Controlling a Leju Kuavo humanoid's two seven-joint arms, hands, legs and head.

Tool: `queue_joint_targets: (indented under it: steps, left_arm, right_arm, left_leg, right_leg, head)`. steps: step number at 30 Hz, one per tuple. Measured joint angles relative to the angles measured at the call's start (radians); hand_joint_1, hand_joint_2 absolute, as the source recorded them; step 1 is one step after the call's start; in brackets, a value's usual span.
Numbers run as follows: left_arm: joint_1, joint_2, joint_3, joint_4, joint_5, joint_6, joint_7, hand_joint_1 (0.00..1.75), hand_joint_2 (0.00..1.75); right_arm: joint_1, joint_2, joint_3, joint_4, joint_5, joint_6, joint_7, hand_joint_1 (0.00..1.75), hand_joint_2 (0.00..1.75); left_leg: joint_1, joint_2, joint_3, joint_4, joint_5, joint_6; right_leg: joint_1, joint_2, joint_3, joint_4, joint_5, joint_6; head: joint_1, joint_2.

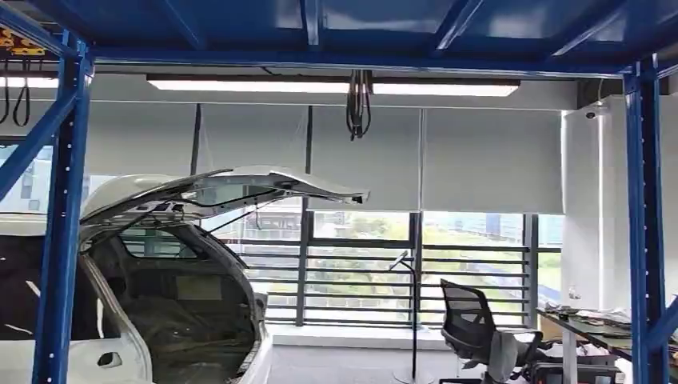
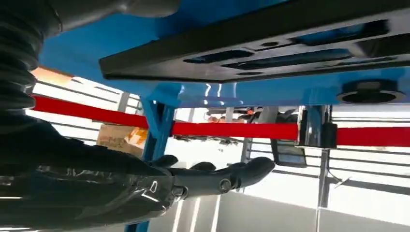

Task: Take the parts from the cabinet and place them on the table.

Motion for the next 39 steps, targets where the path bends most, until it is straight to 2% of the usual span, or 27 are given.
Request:
queue_joint_targets:
  steps: [9, 24, 39]
  left_arm:
    - [0.0, 0.0, 0.0, 0.0, -0.002, -0.001, 0.0, 0.0, 0.0]
    - [-0.002, 0.0, 0.0, 0.0, -0.007, -0.002, 0.0, 0.0, 0.0]
    - [-0.008, 0.0, -0.005, 0.0, -0.03, -0.003, -0.002, 0.0, 0.0]
  right_arm:
    - [-0.014, 0.051, 0.0, 0.035, 0.022, 0.008, -0.01, 0.0, 1.75]
    - [-0.06, 0.079, -0.008, 0.139, 0.034, 0.015, -0.011, 0.0, 1.75]
    - [-0.114, 0.148, -0.022, 0.276, 0.127, -0.045, -0.002, 0.0, 1.75]
  left_leg:
    - [0.0, 0.0, 0.0, 0.0, 0.0, 0.0]
    - [0.0, 0.0, 0.0, 0.0, 0.0, 0.0]
    - [0.0, 0.0, 0.0, 0.0, 0.0, 0.0]
  right_leg:
    - [0.0, 0.0, 0.0, 0.0, 0.0, 0.0]
    - [0.0, 0.0, 0.0, 0.0, 0.0, 0.0]
    - [0.0, 0.0, 0.0, 0.0, 0.0, 0.0]
  head:
    - [0.0, 0.0]
    - [0.0, 0.0]
    - [0.0, 0.0]
